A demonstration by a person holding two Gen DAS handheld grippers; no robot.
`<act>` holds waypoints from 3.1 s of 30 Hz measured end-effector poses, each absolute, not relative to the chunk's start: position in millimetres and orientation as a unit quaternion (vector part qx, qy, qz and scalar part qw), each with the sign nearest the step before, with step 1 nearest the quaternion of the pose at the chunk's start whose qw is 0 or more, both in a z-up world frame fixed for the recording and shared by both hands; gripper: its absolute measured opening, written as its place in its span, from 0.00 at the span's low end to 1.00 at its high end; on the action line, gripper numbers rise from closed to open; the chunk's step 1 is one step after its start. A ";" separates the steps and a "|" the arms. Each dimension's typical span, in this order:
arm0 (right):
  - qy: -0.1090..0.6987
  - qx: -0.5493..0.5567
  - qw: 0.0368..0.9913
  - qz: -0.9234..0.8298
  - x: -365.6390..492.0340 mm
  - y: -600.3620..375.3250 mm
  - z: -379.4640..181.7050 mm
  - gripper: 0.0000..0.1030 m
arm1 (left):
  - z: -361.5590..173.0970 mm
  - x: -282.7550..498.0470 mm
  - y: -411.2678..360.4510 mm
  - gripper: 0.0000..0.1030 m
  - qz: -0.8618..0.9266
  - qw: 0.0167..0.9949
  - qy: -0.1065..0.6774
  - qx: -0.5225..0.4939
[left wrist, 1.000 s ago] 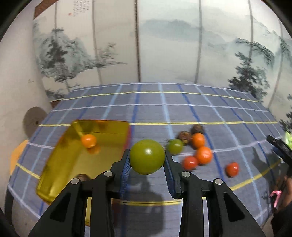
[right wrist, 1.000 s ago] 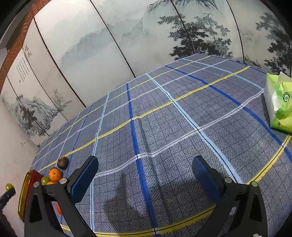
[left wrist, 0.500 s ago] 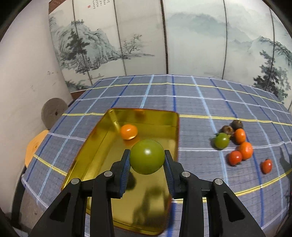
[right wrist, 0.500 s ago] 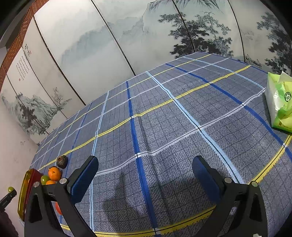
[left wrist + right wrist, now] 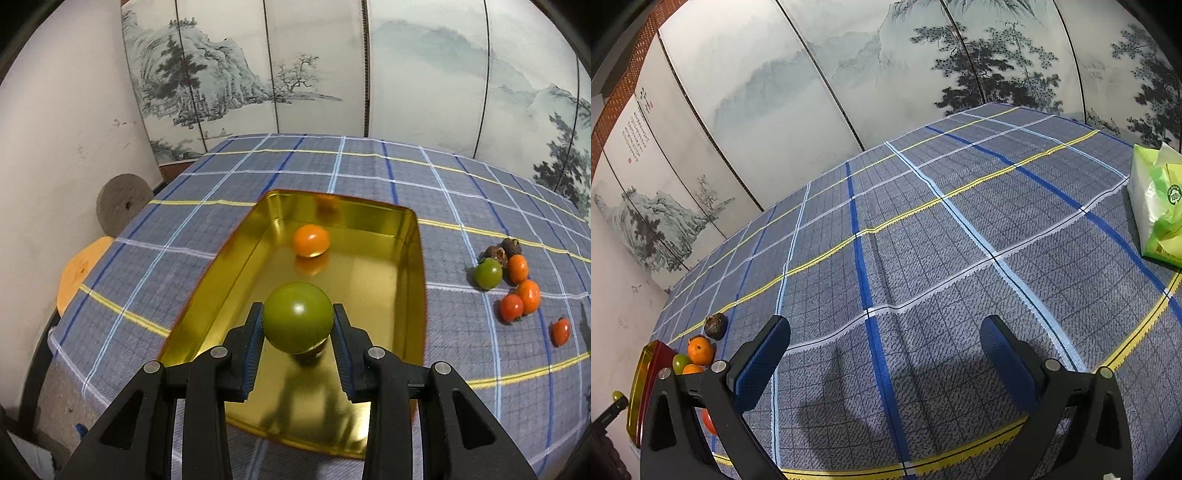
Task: Organize fruits
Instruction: 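Carry the green tomato with the left tool into the tin, then open the left tool to release the green tomato in the tin, then reach the right tool to the red tomato and close on it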
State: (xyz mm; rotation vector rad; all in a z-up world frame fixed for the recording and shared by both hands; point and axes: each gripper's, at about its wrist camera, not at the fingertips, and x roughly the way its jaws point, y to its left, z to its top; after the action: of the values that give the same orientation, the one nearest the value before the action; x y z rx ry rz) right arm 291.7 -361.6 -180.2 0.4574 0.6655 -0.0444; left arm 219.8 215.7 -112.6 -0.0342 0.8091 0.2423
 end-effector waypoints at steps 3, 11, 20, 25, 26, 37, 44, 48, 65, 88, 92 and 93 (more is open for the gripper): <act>0.324 0.223 0.919 -0.022 292.4 -361.7 -180.0 1.00 | -114.9 213.3 223.0 0.35 0.123 0.909 0.398 -0.016; 0.325 0.223 0.919 -0.022 291.1 -361.3 -181.2 1.00 | -130.8 211.8 230.2 0.35 0.130 0.900 0.416 -0.015; 0.325 0.223 0.919 -0.022 291.2 -361.1 -180.6 1.00 | -144.8 226.2 242.1 0.35 0.157 0.892 0.424 -0.025; 0.326 0.222 0.919 -0.022 291.3 -361.1 -180.7 1.00 | -138.5 246.7 256.5 0.35 0.160 0.883 0.435 -0.076; 0.327 0.223 0.918 -0.022 291.2 -360.8 -180.5 1.00 | -133.8 253.3 255.8 0.35 0.157 0.883 0.436 -0.075; 0.329 0.224 0.917 -0.022 291.2 -359.8 -179.6 1.00 | -153.5 334.8 254.0 0.35 0.148 0.843 0.514 -0.060; 0.330 0.223 0.917 -0.022 290.5 -360.0 -180.0 1.00 | -160.9 340.9 259.5 0.36 0.151 0.837 0.520 -0.075; 0.331 0.223 0.917 -0.024 291.3 -360.0 -179.9 1.00 | -160.3 338.5 266.6 0.37 0.156 0.837 0.517 -0.089; 0.361 0.132 0.922 0.043 266.5 -296.8 -164.4 1.00 | -67.4 209.9 270.6 0.82 0.055 0.932 0.332 -0.139; 0.421 -0.036 0.899 0.117 273.5 -163.6 -179.5 0.28 | -150.1 44.3 219.9 0.84 0.003 0.922 0.355 -0.158; 0.402 -0.027 0.910 0.102 283.4 -161.5 -158.7 0.27 | -156.7 30.8 218.9 0.84 0.011 0.923 0.358 -0.144; 0.397 -0.026 0.912 0.101 285.8 -158.9 -152.7 0.27 | -157.7 28.1 218.7 0.84 0.015 0.923 0.358 -0.139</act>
State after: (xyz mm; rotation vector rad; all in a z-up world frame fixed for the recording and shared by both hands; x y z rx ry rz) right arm 285.8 -158.9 -152.7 -0.0543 0.8180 0.2077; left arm 28.1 218.7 -157.7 -0.2849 0.7351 0.0314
